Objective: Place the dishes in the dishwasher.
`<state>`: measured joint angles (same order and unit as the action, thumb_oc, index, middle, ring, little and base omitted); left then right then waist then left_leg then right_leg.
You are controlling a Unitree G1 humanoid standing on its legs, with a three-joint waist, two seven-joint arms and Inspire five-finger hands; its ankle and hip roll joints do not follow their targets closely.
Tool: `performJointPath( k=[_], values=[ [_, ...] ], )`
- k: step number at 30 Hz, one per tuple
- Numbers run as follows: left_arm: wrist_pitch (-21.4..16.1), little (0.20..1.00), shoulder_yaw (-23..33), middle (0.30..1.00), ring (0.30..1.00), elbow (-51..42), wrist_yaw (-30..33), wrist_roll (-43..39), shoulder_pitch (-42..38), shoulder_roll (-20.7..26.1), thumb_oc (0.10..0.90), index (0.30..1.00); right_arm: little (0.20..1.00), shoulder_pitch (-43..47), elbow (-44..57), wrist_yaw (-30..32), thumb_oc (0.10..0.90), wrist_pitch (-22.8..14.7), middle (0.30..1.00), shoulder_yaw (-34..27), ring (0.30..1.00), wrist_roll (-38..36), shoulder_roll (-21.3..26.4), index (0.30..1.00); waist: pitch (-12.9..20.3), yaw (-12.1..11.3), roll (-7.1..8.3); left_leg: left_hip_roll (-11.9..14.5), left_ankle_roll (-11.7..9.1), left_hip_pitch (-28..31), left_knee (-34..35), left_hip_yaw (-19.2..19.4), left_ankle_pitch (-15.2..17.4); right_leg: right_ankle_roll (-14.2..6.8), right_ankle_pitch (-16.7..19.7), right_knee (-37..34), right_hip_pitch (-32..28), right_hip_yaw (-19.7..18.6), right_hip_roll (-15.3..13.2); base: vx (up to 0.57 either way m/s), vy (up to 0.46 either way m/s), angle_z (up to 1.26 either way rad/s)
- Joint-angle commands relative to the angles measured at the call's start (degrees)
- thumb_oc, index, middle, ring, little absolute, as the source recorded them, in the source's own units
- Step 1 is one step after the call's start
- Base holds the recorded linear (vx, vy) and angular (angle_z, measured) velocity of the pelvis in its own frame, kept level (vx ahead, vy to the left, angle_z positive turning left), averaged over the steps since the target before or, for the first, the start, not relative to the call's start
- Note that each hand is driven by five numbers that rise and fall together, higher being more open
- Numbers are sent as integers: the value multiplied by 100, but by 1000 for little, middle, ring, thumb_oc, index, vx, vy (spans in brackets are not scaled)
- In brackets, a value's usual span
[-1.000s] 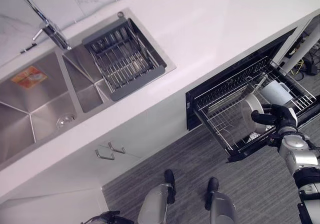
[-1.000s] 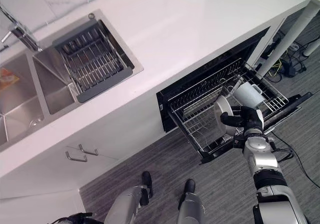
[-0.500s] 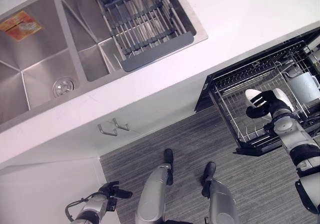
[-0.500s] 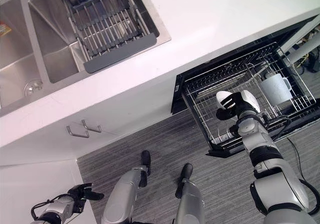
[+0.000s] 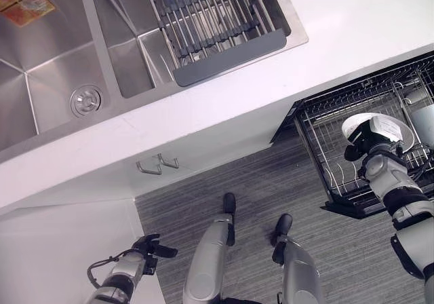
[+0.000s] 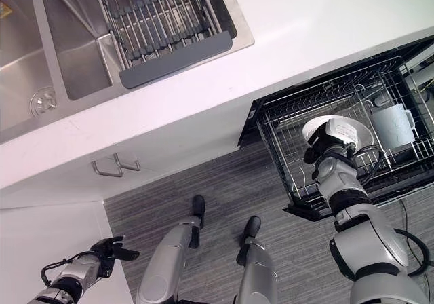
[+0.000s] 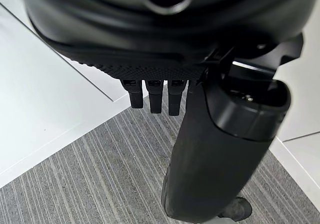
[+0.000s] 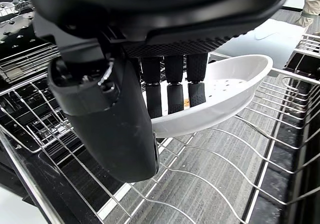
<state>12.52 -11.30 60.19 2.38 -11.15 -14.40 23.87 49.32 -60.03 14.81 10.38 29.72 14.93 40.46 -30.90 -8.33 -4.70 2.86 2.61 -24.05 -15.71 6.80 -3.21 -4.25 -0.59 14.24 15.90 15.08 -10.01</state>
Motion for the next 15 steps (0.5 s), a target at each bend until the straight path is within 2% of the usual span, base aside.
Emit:
performJointPath(
  k=[1,2,4,10,13,15],
  values=[
    [217,900,-79,900,900,-15,289,-235,438,446,800,900,300,274,-129,339,400,151,300,-6,300,-662,364,300,110,-62,-84,-276,-14,-86,-147,-615,824,-8,-819,567,52,-287,189,-2,-2,5],
    [258,900,-86,900,900,-20,302,-283,437,424,800,900,900,250,-151,355,800,143,900,-77,900,-789,353,900,110,-62,-103,-276,-22,-114,-147,-626,814,1,-831,593,83,-279,192,9,13,5],
    [268,900,-116,900,900,-13,291,-330,447,379,800,900,900,206,-198,334,800,82,900,-227,900,-1382,308,900,110,-55,-152,-285,-38,-150,-147,-623,792,19,-848,617,124,-271,199,8,28,5],
    [255,900,-121,900,900,-57,237,-312,500,292,800,900,900,69,-11,453,800,-231,900,-604,900,-2274,63,900,110,-26,-179,-283,-45,-184,-147,-610,779,63,-880,662,193,-300,206,0,11,1],
    [273,900,-121,900,900,-12,249,-475,476,229,800,900,900,-118,38,141,800,-440,900,-913,900,-2852,-101,900,110,40,-137,-311,-63,-72,-147,-562,892,63,-1070,823,179,-371,157,66,10,3],
    [193,900,-119,900,900,-6,272,-449,468,220,800,900,900,-139,67,-58,800,-390,900,-1025,900,-3179,-144,900,110,62,-144,-298,-68,-63,-147,-535,882,80,-1090,876,198,-389,151,0,0,0]
  ],
)
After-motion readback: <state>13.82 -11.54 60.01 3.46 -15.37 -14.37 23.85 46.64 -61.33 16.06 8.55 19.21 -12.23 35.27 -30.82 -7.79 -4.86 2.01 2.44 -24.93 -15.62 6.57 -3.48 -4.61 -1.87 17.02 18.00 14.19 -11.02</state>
